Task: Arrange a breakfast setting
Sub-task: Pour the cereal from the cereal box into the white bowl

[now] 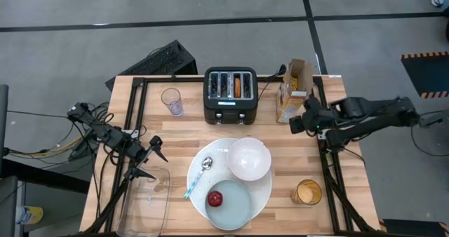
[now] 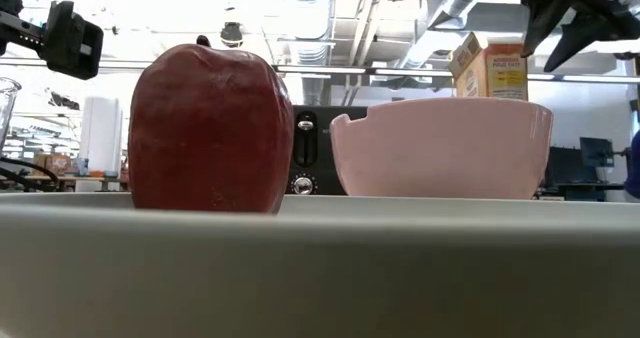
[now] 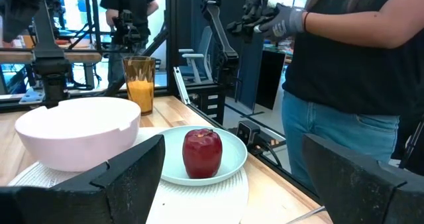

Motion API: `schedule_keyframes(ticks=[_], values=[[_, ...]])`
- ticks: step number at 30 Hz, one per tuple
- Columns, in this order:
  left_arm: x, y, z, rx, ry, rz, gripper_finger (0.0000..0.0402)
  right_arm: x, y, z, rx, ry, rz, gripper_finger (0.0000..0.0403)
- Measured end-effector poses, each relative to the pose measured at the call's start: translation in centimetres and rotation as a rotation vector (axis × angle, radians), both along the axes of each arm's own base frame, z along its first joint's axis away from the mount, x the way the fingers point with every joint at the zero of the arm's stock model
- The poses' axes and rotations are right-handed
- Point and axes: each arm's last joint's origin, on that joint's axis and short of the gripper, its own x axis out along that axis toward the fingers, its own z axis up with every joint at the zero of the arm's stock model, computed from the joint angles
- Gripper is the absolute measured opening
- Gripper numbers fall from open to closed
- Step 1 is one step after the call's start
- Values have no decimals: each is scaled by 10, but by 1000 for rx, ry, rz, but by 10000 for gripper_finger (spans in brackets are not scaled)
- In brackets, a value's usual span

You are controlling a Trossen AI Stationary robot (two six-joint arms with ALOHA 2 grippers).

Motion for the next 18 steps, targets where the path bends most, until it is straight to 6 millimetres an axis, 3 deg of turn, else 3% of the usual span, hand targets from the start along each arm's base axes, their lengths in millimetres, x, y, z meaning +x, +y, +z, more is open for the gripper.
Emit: schedule_keyframes(ticks=[8,18], values=[[0,0,0,0,0,1,339,2,13,-8,-45,49,-121,271],[0,0,0,0,0,0,339,12,36,-23,-253,54,-240,387]])
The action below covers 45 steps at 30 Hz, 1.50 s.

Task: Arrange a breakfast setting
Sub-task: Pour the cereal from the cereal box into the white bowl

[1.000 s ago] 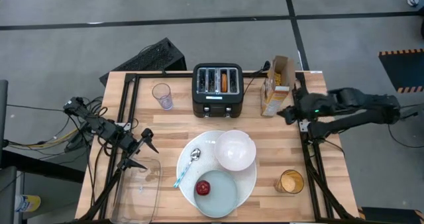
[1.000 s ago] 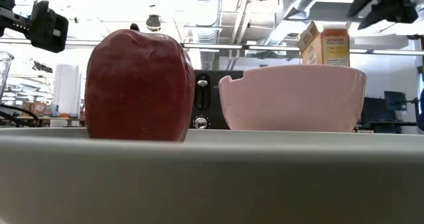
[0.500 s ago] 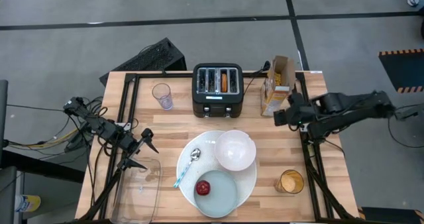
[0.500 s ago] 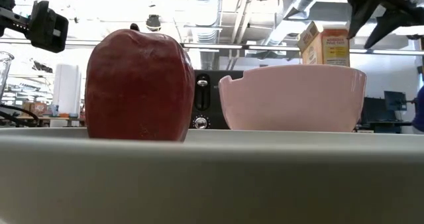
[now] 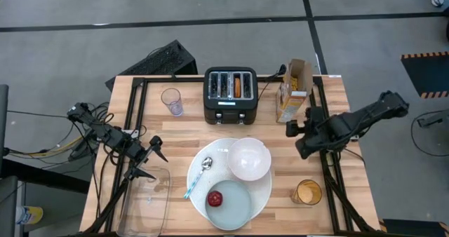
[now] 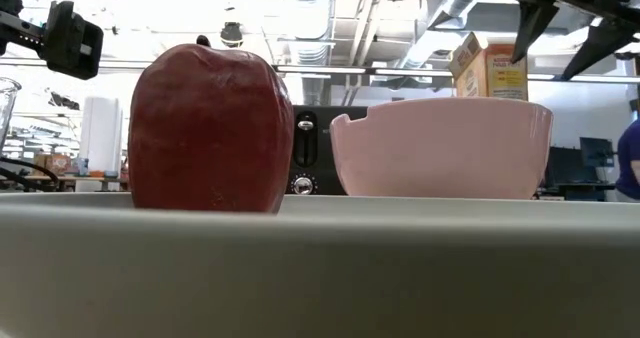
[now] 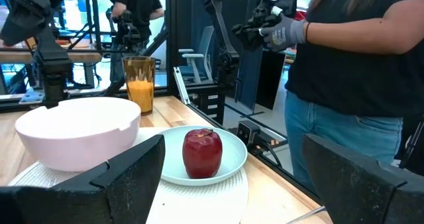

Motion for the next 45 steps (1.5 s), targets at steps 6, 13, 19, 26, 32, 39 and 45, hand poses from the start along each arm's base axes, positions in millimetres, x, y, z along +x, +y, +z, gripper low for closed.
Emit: schedule_keyframes(ticks=[6,13,19,26,32,39,45], values=[[0,0,0,0,0,0,339,10,8,-9,-33,14,-47,394],[0,0,0,0,0,0,339,29,7,-25,-138,104,-95,395],[0,0,0,0,0,0,339,42,7,-39,-177,160,-137,397],[0,0,0,0,0,0,339,40,15,-64,-265,121,-163,393],[0,0,0,0,0,0,339,38,20,-87,-313,114,-146,393],[0,0,0,0,0,0,339,42,21,-112,-352,120,-146,393],[0,0,0,0,0,0,339,45,15,-121,-368,141,-179,393]])
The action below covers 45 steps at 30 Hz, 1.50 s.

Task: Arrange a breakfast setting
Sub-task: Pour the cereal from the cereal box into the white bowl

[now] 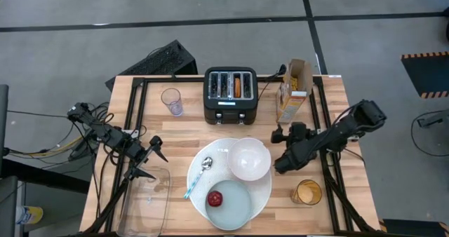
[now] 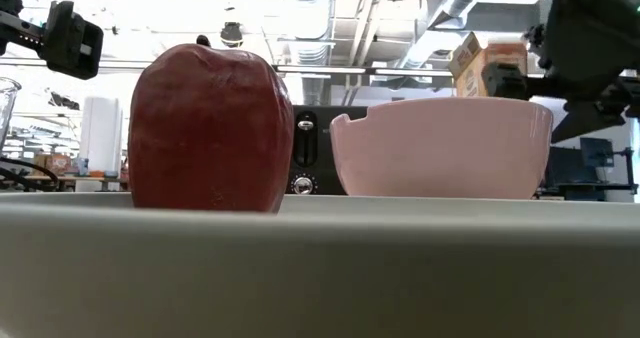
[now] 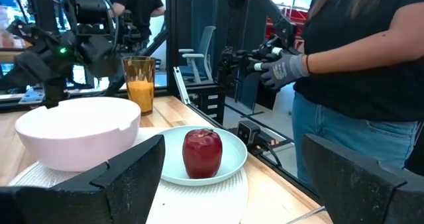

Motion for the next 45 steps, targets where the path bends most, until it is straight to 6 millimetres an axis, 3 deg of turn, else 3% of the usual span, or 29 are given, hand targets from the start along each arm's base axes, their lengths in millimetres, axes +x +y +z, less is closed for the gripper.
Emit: schedule_keyframes(ticks=[10,25,32,45], values=[[0,0,0,0,0,0,339,2,-25,-24,-78,-67,-13,393],[0,0,0,0,0,0,339,1,-62,-44,-198,-52,-77,393],[0,0,0,0,0,0,339,2,-78,-44,-310,27,-89,393],[0,0,0,0,0,0,339,2,-99,-44,-357,60,-176,393]])
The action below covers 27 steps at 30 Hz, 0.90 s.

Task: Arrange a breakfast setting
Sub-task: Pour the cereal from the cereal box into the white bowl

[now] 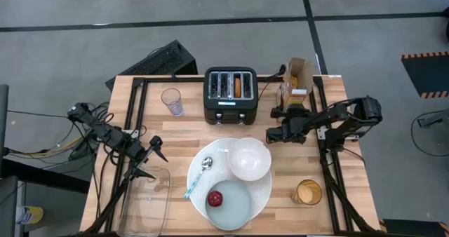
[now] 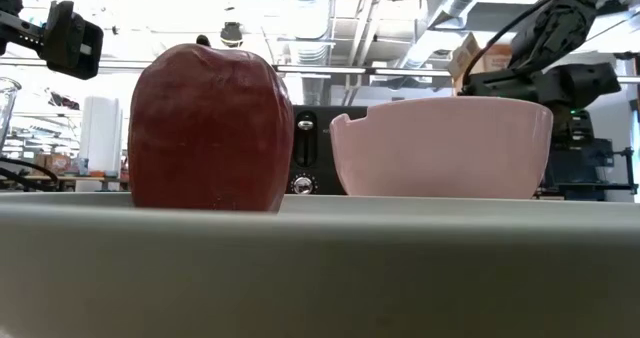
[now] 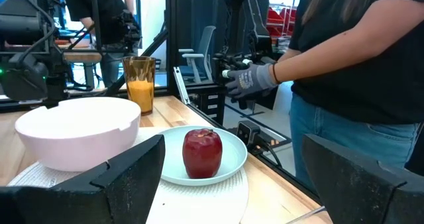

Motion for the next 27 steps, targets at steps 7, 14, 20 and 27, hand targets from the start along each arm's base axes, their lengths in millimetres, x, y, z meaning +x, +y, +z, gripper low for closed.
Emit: schedule_keyframes(ticks=[7,14,20,27], values=[[0,0,0,0,0,0,339,1,-4,-1,21,-17,-21,359],[0,0,0,0,0,0,339,1,-3,-2,50,-12,-23,275],[0,0,0,0,0,0,339,1,-3,-2,56,-13,-24,220],[0,0,0,0,0,0,339,-2,-3,1,82,-2,-25,186]])
